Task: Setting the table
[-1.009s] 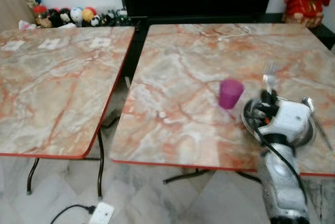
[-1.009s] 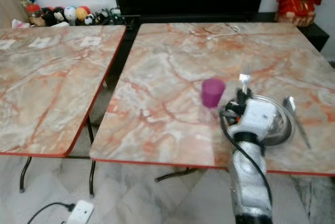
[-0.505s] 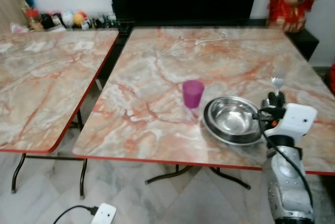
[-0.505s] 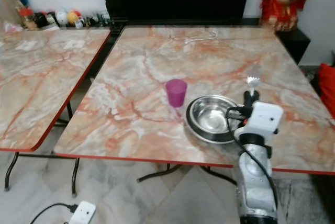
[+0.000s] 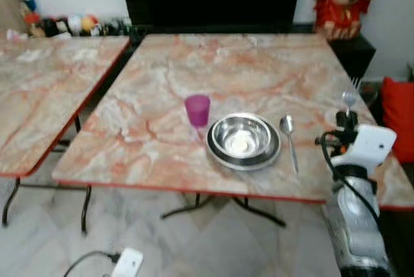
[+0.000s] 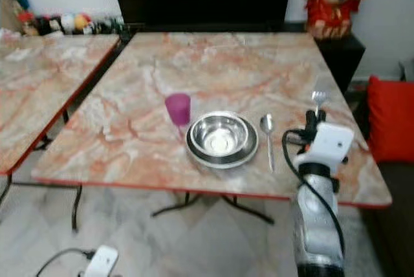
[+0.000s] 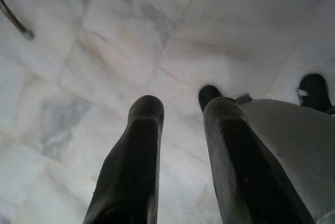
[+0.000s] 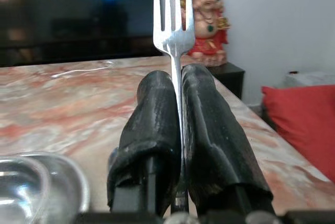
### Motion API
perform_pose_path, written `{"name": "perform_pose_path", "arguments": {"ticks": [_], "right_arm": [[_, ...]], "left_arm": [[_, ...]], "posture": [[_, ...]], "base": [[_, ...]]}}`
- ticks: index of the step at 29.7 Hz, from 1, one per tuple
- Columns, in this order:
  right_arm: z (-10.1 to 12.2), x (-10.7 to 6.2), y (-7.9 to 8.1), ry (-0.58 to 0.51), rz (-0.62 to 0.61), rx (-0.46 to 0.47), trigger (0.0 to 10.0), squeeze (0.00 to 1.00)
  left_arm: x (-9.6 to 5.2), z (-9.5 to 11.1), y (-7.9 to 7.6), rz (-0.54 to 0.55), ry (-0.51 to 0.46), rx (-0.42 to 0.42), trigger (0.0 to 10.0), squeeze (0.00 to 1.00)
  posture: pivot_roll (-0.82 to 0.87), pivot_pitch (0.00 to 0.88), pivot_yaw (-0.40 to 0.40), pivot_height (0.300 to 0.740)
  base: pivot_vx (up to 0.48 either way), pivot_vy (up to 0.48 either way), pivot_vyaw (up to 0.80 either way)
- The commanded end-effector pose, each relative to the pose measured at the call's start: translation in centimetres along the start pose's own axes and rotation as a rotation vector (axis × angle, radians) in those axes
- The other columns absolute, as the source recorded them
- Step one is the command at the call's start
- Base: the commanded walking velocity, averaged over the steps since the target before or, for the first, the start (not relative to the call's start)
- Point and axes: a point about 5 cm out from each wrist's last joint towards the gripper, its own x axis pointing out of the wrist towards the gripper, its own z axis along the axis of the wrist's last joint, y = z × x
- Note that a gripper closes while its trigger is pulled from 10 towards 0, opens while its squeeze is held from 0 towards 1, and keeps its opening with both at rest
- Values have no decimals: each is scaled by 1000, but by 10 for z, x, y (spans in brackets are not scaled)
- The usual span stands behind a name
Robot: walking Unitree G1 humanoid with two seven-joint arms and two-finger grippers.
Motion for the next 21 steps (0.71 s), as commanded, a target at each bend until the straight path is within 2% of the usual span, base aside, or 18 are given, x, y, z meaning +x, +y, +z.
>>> {"name": "perform_pose_path", "arguments": {"ticks": [1,10,21], "right_arm": [[5,4,5,-19,15,-8,10000,0],[9,8,1,-27,12,-20,10000,0],[8,10,1,-26,16,-32,10000,0]], "left_arm": [[-2,-6,7,28,28,-11,10000,0],[-1,-5,3,15,20,-49,10000,0],[-2,-6,1,7,16,-49,10000,0]], "posture": [[-20,17,38,740],[-24,0,24,740],[-29,0,25,740]], "base": [[0,0,0],[0,0,0],[299,0,0]]}}
